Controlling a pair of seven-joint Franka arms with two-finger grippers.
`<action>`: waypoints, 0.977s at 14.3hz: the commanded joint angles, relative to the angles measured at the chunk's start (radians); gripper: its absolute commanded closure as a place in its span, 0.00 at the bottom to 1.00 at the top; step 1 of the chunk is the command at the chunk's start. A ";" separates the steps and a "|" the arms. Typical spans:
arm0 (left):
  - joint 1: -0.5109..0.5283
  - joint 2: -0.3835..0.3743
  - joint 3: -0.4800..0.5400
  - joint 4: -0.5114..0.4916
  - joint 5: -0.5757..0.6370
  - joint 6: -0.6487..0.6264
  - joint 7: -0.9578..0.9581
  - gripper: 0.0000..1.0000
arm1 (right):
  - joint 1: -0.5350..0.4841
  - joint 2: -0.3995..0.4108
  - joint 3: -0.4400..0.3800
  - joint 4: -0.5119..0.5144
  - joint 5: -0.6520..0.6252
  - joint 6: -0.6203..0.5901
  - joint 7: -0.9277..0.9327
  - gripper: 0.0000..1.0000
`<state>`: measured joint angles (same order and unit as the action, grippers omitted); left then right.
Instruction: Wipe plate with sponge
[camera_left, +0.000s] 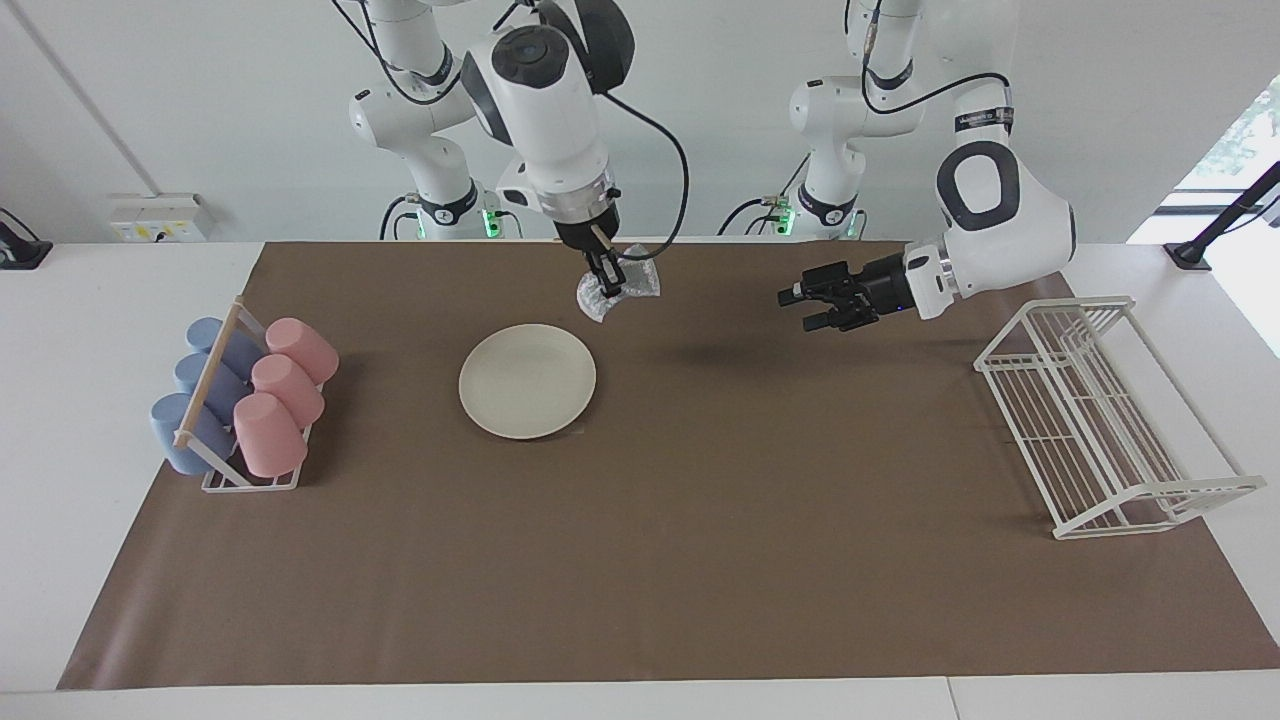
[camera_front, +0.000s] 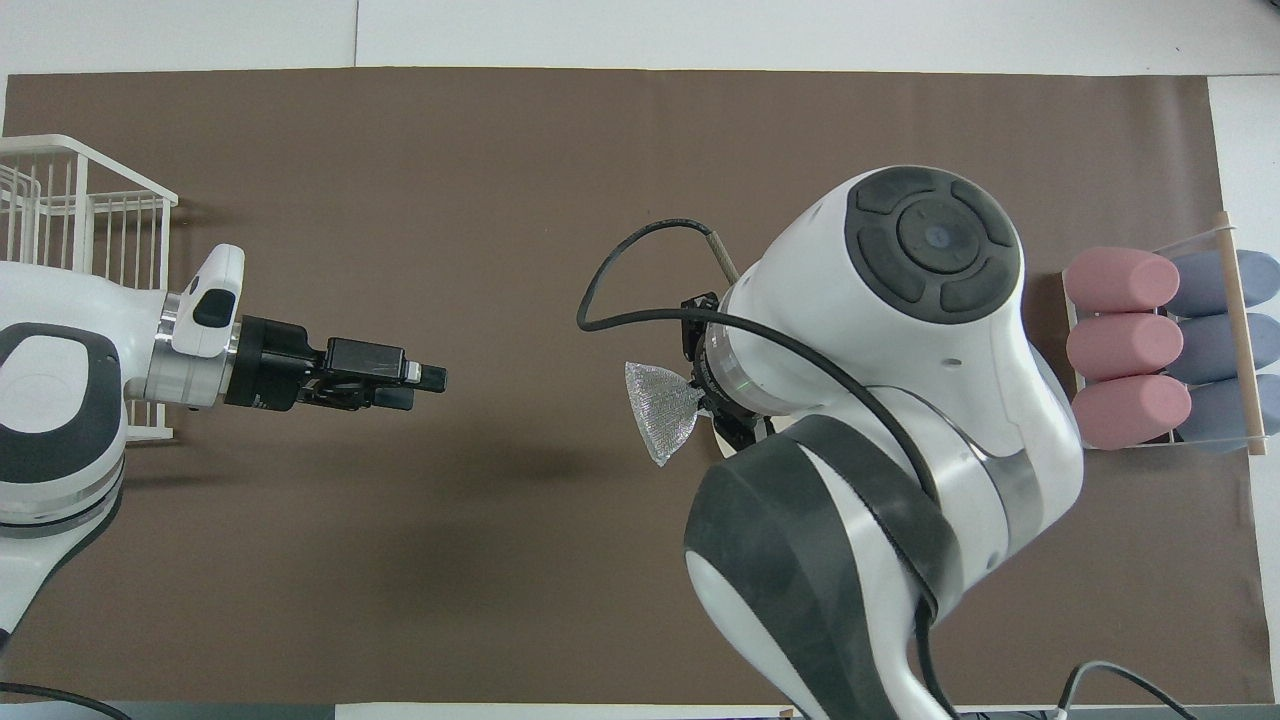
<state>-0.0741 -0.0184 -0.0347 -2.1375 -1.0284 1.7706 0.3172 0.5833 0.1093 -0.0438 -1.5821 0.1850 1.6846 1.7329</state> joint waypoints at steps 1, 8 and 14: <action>-0.007 -0.017 0.001 0.002 -0.111 -0.074 -0.017 0.00 | 0.004 0.017 0.010 0.085 -0.032 -0.104 0.063 1.00; -0.022 -0.069 -0.002 -0.013 -0.274 -0.178 -0.091 0.00 | 0.075 0.006 0.015 0.063 -0.029 -0.057 0.174 1.00; -0.142 -0.196 -0.004 -0.119 -0.329 0.001 -0.165 0.00 | 0.099 0.017 0.015 0.063 -0.030 -0.017 0.229 1.00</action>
<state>-0.1559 -0.1387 -0.0465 -2.1766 -1.3187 1.6798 0.1754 0.6846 0.1246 -0.0342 -1.5151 0.1697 1.6522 1.9392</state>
